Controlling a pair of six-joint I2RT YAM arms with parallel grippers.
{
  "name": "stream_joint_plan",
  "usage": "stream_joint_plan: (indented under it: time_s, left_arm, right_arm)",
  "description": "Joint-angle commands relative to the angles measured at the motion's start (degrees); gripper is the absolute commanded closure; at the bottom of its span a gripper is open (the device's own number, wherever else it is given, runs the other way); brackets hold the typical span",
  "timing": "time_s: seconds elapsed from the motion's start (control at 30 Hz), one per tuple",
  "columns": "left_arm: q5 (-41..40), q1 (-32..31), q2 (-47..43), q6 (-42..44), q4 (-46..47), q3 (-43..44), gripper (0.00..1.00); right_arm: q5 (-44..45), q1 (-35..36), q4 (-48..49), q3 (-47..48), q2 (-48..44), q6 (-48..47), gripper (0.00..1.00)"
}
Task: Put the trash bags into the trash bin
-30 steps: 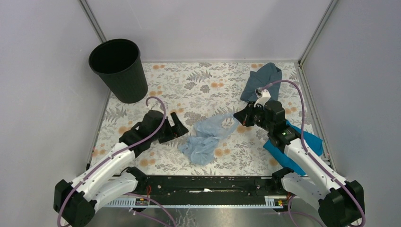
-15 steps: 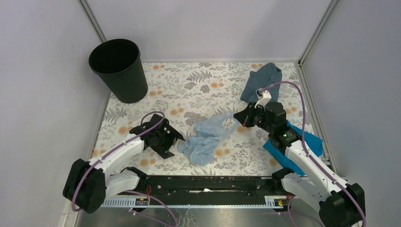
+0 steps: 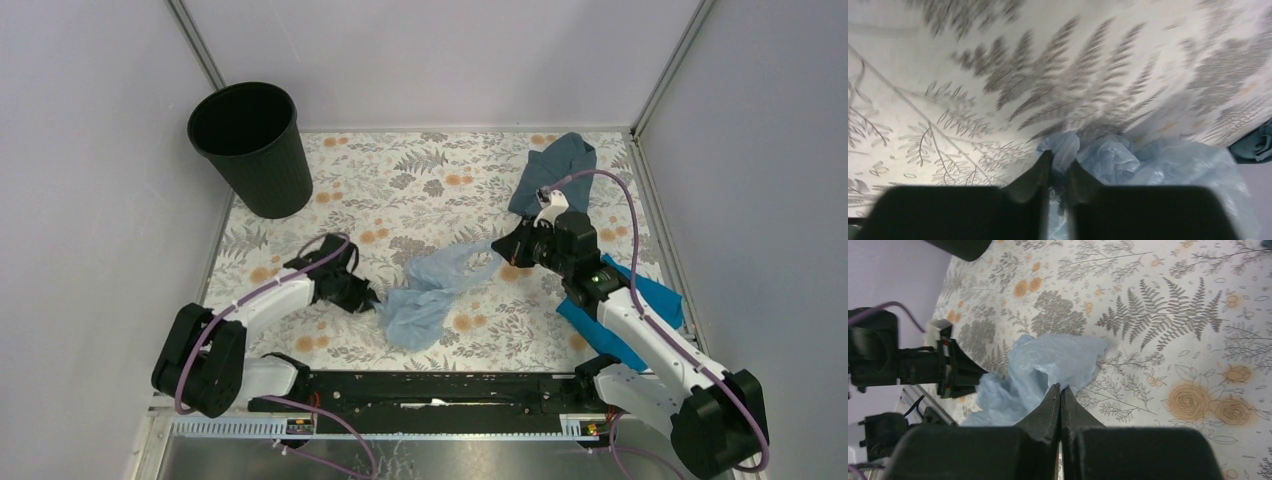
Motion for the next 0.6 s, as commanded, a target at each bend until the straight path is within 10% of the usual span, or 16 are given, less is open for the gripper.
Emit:
stream_joint_plan:
  time_s: [0.0, 0.23, 0.3, 0.57]
  left_arm:
    - [-11.5, 5.2, 0.7, 10.7, 2.1, 13.9, 0.95]
    - [-9.7, -5.3, -6.0, 51.7, 20.5, 39.6, 1.00]
    - [-18.1, -12.0, -9.1, 63.0, 20.8, 39.6, 1.00]
    - [-9.0, -12.8, -14.1, 69.4, 20.3, 25.3, 1.00]
  right_arm:
    - [4.6, -1.1, -1.7, 10.5, 6.7, -0.2, 1.00]
    - [-1.0, -2.9, -13.7, 39.6, 13.5, -6.6, 1.00]
    - [-3.7, -2.9, -9.3, 36.6, 10.1, -5.1, 1.00]
    - [-12.9, -2.8, 12.9, -4.4, 5.8, 12.8, 1.00]
